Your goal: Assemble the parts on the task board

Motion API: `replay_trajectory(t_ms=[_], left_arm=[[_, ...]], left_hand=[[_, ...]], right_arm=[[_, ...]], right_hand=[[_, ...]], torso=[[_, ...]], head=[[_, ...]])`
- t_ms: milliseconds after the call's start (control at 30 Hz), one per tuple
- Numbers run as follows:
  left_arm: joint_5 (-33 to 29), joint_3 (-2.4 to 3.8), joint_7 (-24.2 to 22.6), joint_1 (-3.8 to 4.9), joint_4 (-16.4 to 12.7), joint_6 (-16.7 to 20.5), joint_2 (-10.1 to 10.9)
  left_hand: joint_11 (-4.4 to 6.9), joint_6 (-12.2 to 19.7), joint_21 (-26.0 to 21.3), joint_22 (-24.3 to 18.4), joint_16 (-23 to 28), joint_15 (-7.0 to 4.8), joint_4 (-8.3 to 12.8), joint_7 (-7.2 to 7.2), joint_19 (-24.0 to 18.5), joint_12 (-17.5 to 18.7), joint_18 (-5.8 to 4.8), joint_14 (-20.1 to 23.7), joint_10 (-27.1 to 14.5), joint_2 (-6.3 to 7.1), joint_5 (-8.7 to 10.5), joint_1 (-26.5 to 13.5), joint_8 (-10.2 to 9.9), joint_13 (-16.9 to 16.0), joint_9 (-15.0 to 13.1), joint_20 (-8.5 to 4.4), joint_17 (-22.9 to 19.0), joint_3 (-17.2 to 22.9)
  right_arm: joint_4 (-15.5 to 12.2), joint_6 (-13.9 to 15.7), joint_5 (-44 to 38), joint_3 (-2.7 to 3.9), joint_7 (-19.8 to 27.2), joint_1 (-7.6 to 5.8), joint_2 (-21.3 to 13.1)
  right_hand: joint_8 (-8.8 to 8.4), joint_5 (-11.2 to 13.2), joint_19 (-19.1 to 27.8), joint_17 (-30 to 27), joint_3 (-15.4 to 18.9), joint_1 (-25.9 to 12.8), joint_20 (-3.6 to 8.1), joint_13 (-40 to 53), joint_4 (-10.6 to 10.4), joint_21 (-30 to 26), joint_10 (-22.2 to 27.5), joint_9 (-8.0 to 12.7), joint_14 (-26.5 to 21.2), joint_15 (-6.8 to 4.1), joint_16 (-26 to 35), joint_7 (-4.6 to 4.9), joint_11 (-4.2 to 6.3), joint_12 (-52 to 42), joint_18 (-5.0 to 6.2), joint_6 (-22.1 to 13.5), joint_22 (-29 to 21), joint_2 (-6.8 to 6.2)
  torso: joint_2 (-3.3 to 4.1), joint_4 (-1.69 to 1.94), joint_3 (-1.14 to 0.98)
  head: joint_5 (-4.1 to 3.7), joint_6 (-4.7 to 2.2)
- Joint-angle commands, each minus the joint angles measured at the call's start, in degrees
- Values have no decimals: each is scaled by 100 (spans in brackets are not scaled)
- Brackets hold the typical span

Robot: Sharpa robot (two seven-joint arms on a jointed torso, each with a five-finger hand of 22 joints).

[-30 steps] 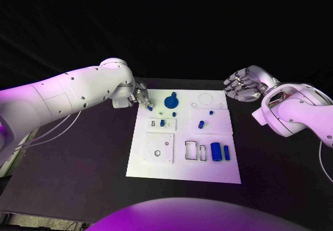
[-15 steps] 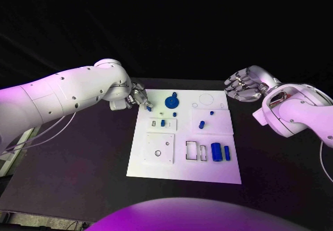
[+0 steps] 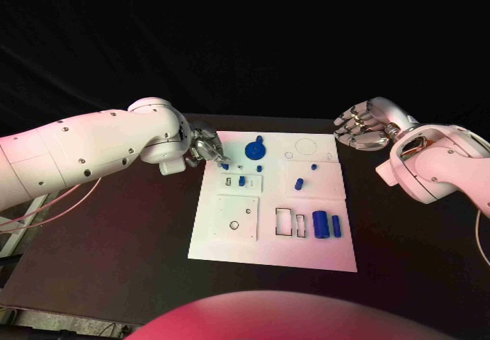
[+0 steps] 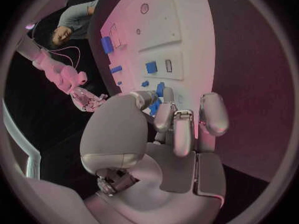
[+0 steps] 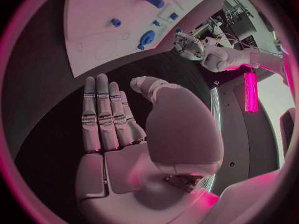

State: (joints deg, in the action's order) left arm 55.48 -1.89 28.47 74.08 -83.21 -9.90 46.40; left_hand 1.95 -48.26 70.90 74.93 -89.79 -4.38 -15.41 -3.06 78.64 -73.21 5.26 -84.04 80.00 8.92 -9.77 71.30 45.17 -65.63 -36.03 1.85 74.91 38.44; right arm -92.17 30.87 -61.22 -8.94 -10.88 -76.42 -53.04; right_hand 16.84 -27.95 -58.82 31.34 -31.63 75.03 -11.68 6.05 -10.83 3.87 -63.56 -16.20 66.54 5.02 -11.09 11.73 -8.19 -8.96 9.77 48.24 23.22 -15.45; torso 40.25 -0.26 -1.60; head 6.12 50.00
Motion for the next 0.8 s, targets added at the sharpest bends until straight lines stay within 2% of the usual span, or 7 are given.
replay_trajectory(t_ms=[33, 167, 333, 533, 800], left_arm=[[511, 2, -280, -63, -189, 472, 52], [706, -1, -324, -159, -399, 585, 113], [903, -7, -346, -227, -544, 642, 148], [1153, -12, -335, -282, -596, 672, 156], [1296, -13, -196, -347, -604, 516, 124]], left_hand=[[-11, -130, 36, 452, -21, -32, 959, 85, 44, -29, -64, -596, 46, 45, -44, -34, 20, -5, -34, -1, 1509, 961], [-9, -141, 43, 458, -21, -34, 975, 87, 50, -37, -65, -596, 57, 55, -48, -36, 21, -15, -36, -3, 1509, 981], [-6, -154, 51, 465, -21, -36, 993, 89, 57, -45, -67, -596, 70, 72, -58, -40, 22, -27, -38, -4, 1509, 1003], [-5, -167, 66, 477, -21, -37, 1007, 91, 68, -52, -71, -596, 82, 86, -74, -46, 23, -37, -39, -5, 1509, 1022], [-1, -192, 110, 506, -21, -40, 1034, 94, 98, -61, -81, -596, 102, 110, -117, -60, 22, -51, -41, -8, 1509, 1060]], right_arm=[[-2, -4, -42, 0, 45, 3, -1], [-3, -9, -39, 0, 46, 6, -1], [-3, -12, -35, 0, 48, 11, -1], [-4, -12, -32, 0, 51, 15, -1], [-4, -12, -26, 0, 54, 18, -2]], right_hand=[[-5, -25, 5, -5, 15, -37, -14, -4, -32, -17, 17, 5, -45, 3, 30, 2, 0, 21, 70, -13, -5, 3], [-5, -25, 5, -5, 15, -37, -14, -4, -32, -17, 17, 5, -45, 3, 30, 2, 0, 21, 70, -13, -5, 3], [-5, -25, 5, -5, 15, -37, -14, -4, -32, -17, 17, 5, -45, 3, 30, 2, 0, 21, 70, -13, -5, 3], [-5, -25, 5, -5, 15, -37, -14, -4, -32, -17, 17, 5, -45, 3, 30, 2, 0, 21, 70, -13, -5, 3], [-5, -25, 5, -5, 15, -37, -14, -4, -32, -17, 17, 5, -45, 3, 30, 2, 0, 21, 70, -13, -5, 3]], torso=[[-1, 9, 4], [-3, 19, 9], [-1, 7, 9], [3, 6, 4], [7, -1, 0]], head=[[25, 0], [24, 0], [44, 0], [51, 0], [58, 0]])
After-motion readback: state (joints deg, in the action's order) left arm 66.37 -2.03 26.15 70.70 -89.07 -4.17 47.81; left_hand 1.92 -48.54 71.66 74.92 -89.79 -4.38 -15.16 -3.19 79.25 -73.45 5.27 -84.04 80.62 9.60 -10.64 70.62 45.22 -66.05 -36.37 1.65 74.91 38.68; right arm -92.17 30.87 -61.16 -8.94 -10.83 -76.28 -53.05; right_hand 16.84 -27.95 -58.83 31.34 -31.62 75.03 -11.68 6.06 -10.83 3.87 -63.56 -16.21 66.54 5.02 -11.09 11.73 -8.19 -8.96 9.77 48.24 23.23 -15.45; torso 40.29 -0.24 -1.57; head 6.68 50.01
